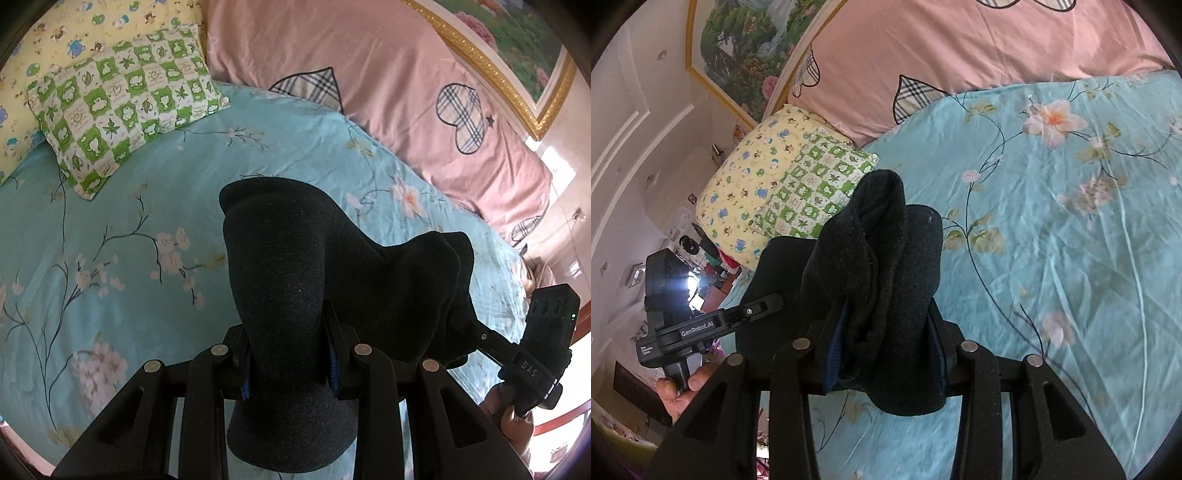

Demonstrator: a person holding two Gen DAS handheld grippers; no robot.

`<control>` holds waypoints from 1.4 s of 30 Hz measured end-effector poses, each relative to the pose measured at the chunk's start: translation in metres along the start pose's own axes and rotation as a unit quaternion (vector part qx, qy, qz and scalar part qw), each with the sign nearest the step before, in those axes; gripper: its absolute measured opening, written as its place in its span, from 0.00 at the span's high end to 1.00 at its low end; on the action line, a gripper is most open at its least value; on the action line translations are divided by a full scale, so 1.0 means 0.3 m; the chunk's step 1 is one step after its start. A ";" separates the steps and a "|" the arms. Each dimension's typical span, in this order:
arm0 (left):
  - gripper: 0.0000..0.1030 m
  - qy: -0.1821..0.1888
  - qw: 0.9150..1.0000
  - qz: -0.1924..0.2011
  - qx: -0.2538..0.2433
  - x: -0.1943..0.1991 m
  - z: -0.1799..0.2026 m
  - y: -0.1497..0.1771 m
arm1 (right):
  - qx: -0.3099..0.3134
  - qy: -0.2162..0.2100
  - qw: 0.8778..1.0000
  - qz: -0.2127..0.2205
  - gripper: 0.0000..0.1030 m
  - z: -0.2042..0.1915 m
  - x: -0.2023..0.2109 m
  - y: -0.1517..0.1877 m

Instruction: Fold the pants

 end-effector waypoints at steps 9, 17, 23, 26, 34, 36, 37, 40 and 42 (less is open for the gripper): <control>0.72 -0.011 1.000 -0.004 0.012 -0.113 -0.041 -0.091 | 0.001 -0.002 1.000 -0.008 0.60 0.050 -0.129 -0.066; 0.71 -0.018 1.000 -0.010 0.013 -0.206 -0.077 -0.108 | -0.003 0.016 1.000 -0.024 0.60 0.104 -0.205 -0.061; 0.63 -0.022 1.000 -0.010 -0.001 -0.227 -0.083 -0.090 | 0.002 0.037 0.999 -0.023 0.50 0.147 -0.210 -0.053; 0.58 -0.035 0.999 -0.010 -0.011 -0.245 -0.091 -0.070 | 0.004 0.059 0.998 -0.023 0.50 0.182 -0.203 -0.050; 0.37 -0.048 0.999 -0.006 -0.005 -0.272 -0.129 -0.065 | 0.021 0.065 0.997 -0.029 0.48 0.197 -0.212 -0.050; 0.37 -0.045 0.999 -0.005 -0.006 -0.270 -0.131 -0.064 | 0.019 0.070 0.997 -0.032 0.45 0.206 -0.217 -0.048; 0.37 -0.046 0.999 -0.004 -0.009 -0.267 -0.130 -0.064 | 0.016 0.069 0.997 -0.031 0.45 0.210 -0.217 -0.046; 0.35 -0.053 0.998 0.000 -0.019 -0.251 -0.121 -0.063 | 0.013 0.069 0.997 -0.030 0.44 0.216 -0.214 -0.040; 0.34 -0.056 0.998 0.002 -0.024 -0.236 -0.116 -0.057 | 0.017 0.074 0.997 -0.030 0.44 0.213 -0.209 -0.036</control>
Point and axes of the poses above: each gripper's, at about its wrist camera, not at the fingertips, and x roughly against the way its jaws point, z to its right, y to its underside, the point moved 8 cm from there along -x, roughly the way its jaws point, and after that the axes turned 10 degrees about x, right-handed, at the moved point
